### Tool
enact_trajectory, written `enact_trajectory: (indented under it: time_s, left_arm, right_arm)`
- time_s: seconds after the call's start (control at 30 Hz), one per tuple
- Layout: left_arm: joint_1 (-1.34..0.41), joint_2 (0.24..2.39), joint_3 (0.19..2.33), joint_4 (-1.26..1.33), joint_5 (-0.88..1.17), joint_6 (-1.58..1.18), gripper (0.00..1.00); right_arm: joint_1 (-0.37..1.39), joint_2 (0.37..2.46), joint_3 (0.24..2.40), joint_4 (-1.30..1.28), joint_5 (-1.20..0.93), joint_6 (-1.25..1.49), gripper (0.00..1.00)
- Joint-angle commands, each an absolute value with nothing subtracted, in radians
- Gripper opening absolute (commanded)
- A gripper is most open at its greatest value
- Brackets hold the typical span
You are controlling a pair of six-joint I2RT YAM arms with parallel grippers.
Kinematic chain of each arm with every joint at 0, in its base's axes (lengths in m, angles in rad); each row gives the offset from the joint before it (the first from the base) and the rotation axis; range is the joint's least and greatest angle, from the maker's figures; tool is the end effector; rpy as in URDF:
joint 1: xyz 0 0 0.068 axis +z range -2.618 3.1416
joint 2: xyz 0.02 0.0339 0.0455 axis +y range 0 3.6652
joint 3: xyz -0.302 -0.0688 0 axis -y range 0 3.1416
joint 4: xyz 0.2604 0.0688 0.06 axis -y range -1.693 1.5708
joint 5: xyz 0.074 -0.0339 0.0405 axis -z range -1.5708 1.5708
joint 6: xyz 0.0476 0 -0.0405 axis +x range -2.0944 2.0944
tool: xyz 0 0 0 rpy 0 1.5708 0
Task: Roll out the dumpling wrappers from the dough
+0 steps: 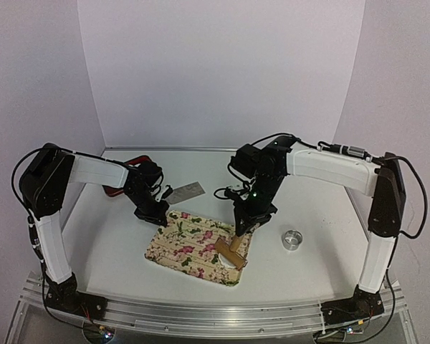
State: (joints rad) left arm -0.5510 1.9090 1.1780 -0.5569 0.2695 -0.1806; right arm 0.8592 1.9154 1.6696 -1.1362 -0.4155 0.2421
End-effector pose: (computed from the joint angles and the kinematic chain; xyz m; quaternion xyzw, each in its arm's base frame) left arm 0.3236 -0.2137 0.1541 0.1993 0.9608 -0.1742 0.0829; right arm 0.2540 0.3240 0.2771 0.3143 -0.9222 -0.2232 0.0288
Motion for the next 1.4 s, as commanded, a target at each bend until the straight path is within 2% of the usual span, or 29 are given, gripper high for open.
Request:
enact_trajectory:
  time_s: [0.0, 0.47, 0.8, 0.93, 1.17, 1.37]
  left_arm:
    - [-0.557, 1.944, 1.204, -0.581, 0.227, -0.173, 0.0]
    - [-0.557, 1.951, 1.213, -0.579, 0.227, -0.2, 0.0]
    - [-0.561, 1.967, 1.293, -0.561, 0.212, -0.136, 0.01]
    - [-0.561, 1.954, 1.313, -0.559, 0.214, -0.141, 0.09]
    - [-0.562, 1.842, 1.223, -0.547, 0.231, -0.265, 0.33]
    - [-0.561, 1.683, 1.059, -0.501, 0.288, -0.379, 0.42]
  right_arm:
    - [0.869, 1.94, 1.711, -1.119, -0.423, 0.228, 0.0]
    - [0.906, 1.995, 1.718, -1.11, -0.403, 0.296, 0.0]
    - [0.908, 1.96, 1.824, -1.134, -0.355, 0.395, 0.0]
    - [0.908, 1.907, 1.833, -1.145, -0.361, 0.403, 0.0]
    - [0.92, 1.87, 1.787, -1.155, -0.38, 0.392, 0.0]
    - [0.945, 1.906, 1.787, -1.153, -0.387, 0.362, 0.0]
